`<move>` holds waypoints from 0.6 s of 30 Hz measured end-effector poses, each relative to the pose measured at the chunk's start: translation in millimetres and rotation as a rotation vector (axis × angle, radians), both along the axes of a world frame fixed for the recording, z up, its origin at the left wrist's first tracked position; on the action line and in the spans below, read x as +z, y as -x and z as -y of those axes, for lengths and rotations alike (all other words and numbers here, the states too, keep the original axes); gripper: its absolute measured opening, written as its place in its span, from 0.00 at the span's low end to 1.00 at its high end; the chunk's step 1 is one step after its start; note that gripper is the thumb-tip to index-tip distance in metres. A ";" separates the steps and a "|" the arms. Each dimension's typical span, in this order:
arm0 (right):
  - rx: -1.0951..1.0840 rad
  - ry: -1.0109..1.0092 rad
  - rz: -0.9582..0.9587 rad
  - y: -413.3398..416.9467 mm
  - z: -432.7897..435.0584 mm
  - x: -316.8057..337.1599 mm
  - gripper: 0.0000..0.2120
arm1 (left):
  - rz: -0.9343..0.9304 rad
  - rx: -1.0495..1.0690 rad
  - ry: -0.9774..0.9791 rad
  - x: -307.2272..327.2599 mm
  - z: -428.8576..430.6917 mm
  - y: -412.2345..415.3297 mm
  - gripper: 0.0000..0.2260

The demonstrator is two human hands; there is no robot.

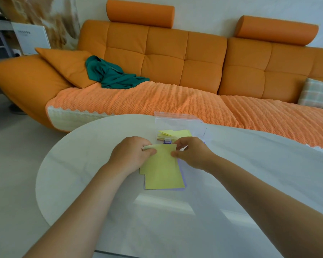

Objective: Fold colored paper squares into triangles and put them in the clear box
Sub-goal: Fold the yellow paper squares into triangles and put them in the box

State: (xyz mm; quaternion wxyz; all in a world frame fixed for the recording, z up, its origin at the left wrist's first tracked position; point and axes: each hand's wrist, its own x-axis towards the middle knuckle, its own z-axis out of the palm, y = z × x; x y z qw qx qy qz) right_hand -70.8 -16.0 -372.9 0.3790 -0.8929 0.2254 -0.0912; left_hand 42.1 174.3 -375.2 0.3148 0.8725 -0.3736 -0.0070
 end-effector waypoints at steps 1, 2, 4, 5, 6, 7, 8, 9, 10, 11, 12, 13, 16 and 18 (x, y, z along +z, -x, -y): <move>0.001 0.017 0.005 1.5 0.3 0.2 0.05 | 0.017 -0.015 0.027 1.1 0.6 0.6 0.08; 0.003 0.020 0.018 3.5 0.6 1.0 0.04 | 0.011 -0.031 0.074 3.1 1.3 1.3 0.06; -0.001 -0.001 0.071 9.5 0.2 4.9 0.06 | -0.064 -0.053 0.181 7.7 2.9 4.9 0.02; -0.013 -0.037 0.102 13.7 0.2 7.6 0.08 | -0.113 -0.053 0.224 10.1 4.6 8.4 0.02; -0.024 -0.101 0.133 18.8 0.3 10.7 0.10 | -0.158 -0.046 0.260 12.2 7.1 12.3 0.02; -0.031 -0.177 0.159 25.0 0.0 14.0 0.12 | -0.199 -0.035 0.288 13.9 10.3 16.7 0.02; -0.034 -0.232 0.174 32.4 0.3 16.8 0.15 | -0.245 -0.027 0.314 15.8 13.8 21.6 0.02; -0.034 -0.249 0.179 41.1 0.6 19.1 0.18 | -0.308 -0.026 0.346 17.9 17.5 26.9 0.03; -0.028 -0.238 0.179 50.8 2.0 20.6 0.21 | -0.392 -0.029 0.390 20.0 21.5 32.7 0.03; -0.016 -0.214 0.182 61.6 3.5 21.7 0.26 | -0.488 -0.033 0.438 21.3 25.5 38.9 0.03; 0.006 -0.174 0.193 73.2 4.8 23.0 0.31 | -0.576 -0.030 0.483 21.9 29.6 45.2 0.04; 0.034 -0.106 0.209 85.1 5.8 23.9 0.35 | -0.649 -0.021 0.516 21.6 33.6 51.4 0.04; 0.128 0.316 0.259 118.5 13.0 19.7 0.40 | -0.833 -0.001 0.552 17.3 49.4 70.1 0.05; 0.145 0.569 0.272 134.2 17.9 14.8 0.32 | -0.938 -0.012 0.538 13.3 60.8 82.4 0.06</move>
